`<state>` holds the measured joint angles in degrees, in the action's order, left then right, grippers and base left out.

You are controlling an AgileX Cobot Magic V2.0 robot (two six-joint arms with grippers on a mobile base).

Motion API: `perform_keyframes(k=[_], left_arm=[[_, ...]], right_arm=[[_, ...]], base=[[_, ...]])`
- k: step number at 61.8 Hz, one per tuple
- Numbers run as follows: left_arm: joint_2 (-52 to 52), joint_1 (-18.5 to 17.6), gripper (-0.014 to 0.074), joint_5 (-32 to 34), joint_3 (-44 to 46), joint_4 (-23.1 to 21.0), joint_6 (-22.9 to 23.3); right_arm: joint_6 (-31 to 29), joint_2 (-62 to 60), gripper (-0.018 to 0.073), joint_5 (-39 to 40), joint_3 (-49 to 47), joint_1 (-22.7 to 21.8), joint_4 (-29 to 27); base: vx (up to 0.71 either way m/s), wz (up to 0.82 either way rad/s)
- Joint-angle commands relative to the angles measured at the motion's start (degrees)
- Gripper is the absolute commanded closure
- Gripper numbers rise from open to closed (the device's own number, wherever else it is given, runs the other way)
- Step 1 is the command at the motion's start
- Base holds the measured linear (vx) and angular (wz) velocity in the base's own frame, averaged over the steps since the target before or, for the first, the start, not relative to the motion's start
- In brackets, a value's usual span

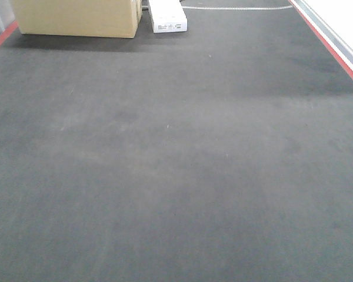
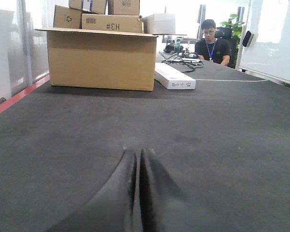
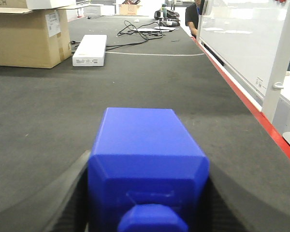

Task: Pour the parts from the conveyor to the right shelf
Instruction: 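Back away from the conveyor and turn, holding the part in the right gripper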

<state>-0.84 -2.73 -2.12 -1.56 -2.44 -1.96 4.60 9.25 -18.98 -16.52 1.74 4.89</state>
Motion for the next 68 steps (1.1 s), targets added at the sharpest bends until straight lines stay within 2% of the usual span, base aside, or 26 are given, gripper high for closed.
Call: perform_keyframes(k=[1,68], left_arm=[[-0.65,-0.43,0.0602,4.4,-1.77,-0.16,0.49],[-0.65,-0.43,0.0602,4.4,-1.77,-0.16,0.49]], right_arm=[[-0.44,0.65,0.0568,4.92,-1.59,-0.27,0.33],[-0.44,0.65,0.0568,4.92,-1.59,-0.27,0.33]], base=[[-0.23,0.02],[-0.37,0.0]])
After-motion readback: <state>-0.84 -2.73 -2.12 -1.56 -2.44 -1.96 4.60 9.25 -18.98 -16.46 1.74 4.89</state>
